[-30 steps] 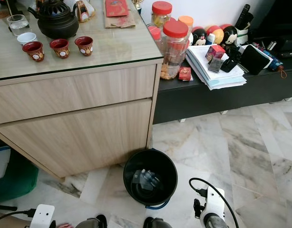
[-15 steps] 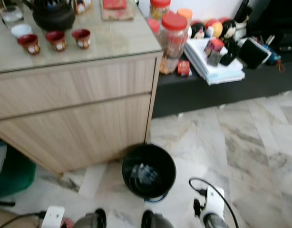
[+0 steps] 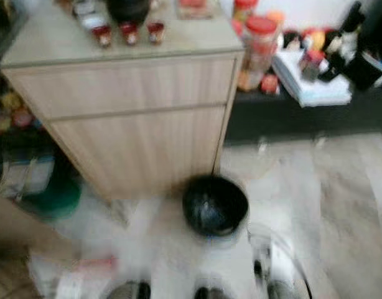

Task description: Picking trash to rubbish bin

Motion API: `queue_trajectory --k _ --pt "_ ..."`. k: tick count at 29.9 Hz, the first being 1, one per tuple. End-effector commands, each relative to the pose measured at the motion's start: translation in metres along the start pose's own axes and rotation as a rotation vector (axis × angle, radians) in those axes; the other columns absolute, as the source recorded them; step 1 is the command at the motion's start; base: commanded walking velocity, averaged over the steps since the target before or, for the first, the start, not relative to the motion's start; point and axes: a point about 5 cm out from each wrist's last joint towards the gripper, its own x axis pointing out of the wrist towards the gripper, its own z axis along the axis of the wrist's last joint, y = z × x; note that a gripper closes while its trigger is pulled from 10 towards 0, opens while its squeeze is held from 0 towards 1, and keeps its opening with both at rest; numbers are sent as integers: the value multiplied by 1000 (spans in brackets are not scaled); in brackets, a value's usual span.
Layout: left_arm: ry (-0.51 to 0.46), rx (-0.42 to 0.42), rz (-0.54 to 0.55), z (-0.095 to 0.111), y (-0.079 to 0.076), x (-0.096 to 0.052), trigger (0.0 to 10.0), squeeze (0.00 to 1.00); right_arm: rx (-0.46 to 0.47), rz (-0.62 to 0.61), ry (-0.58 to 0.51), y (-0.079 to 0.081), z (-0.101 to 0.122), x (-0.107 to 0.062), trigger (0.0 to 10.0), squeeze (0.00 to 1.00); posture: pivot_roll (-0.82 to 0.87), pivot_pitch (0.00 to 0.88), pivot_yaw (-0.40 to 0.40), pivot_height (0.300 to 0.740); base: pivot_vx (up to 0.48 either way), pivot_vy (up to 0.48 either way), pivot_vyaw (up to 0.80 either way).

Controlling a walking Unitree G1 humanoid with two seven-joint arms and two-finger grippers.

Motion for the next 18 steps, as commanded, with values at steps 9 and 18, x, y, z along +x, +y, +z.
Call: queue_trajectory --k 9,18 --pt "17 15 -10 -5 -2 -2 10000 0 -1 -17 21 -6 -6 -2 10000 0 115 200 -69 740 -307 0 0" --pt "17 17 -15 -4 -3 -1 10000 0 3 -19 22 -6 -6 -2 10000 0 110 198 -68 740 -307 0 0"
